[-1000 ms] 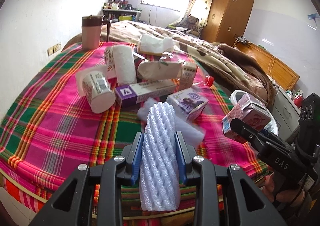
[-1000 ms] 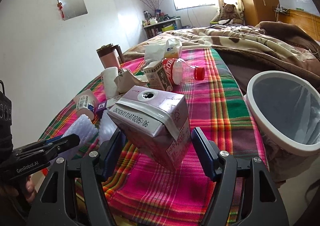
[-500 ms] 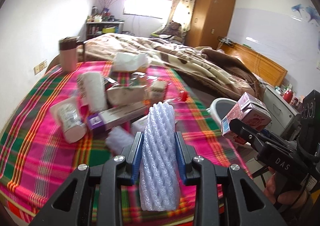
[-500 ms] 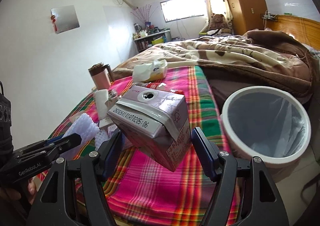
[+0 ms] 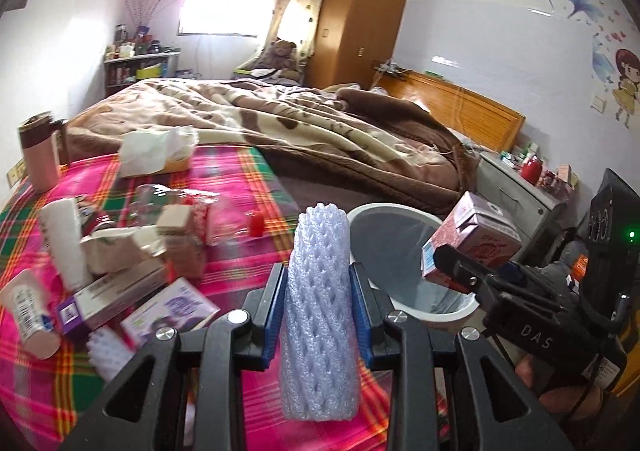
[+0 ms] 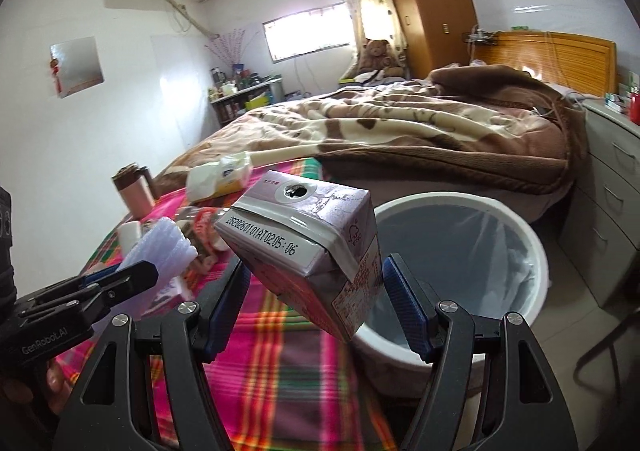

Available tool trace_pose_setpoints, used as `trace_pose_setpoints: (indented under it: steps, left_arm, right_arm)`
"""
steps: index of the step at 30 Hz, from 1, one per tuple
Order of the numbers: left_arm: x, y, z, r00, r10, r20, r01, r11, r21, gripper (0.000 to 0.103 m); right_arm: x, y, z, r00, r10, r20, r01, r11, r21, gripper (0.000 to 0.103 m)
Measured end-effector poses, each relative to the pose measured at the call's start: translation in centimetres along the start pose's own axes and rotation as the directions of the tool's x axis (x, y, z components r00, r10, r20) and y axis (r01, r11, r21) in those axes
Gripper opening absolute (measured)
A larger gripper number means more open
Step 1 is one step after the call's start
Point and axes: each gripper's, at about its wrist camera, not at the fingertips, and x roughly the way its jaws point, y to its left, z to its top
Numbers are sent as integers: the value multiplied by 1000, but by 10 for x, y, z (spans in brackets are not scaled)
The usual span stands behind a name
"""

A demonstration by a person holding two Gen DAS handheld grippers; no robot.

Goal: Collect trash
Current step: 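Carry both items over the white bin and open the left tool to drop the sleeve, then open the right tool to drop the pink carton into the bin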

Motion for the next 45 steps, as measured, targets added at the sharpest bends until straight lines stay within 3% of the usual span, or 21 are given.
trace_pose_setpoints:
  steps: [10,28,31,33,45]
  left_arm:
    - [47,-40,13,996,-74,-58,77,996,47,33]
    - [107,-82,19,986,-82,-142,94,993,76,33]
    - [113,-84,18,983,-86,-162,100,992,78,41]
    - [111,-84,16,984,-87,-156,99,992,76,64]
    - [90,-69,19,989,-82,-125,90,994,57,72]
  right_arm:
    - [9,-50,4,995,-97,-30,99,993,71,70]
    - [35,-97,6,978,-171,-123,180,981,69,70]
    - [38,-102,6,975,-180,-132,190,979,67,70]
    - [40,-103,6,972,-187,-145,197,978,64,70]
    - [37,-99,6,972,-189,-141,199,978,64,76]
